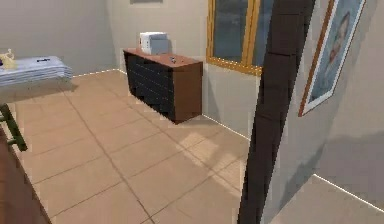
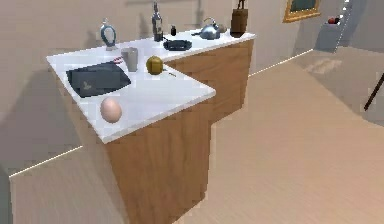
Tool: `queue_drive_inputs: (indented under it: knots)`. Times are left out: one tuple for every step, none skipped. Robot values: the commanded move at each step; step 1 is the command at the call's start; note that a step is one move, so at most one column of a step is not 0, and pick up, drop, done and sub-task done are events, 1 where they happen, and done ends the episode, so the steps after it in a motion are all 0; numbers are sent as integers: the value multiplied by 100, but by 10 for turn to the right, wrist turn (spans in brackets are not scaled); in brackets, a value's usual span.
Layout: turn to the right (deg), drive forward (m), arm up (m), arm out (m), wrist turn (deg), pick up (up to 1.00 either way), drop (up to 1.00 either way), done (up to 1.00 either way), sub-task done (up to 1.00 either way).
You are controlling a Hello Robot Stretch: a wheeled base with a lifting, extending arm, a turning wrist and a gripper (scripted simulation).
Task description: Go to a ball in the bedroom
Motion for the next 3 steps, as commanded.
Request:
queue_drive_inputs:
  knots:
    - [0, 30, 0, 0, 0, 0, 0, 0, 0]
    - [-210, 0, 0, 0, 0, 0, 0, 0, 0]
    - [0, 100, 0, 0, 0, 0, 0, 0, 0]
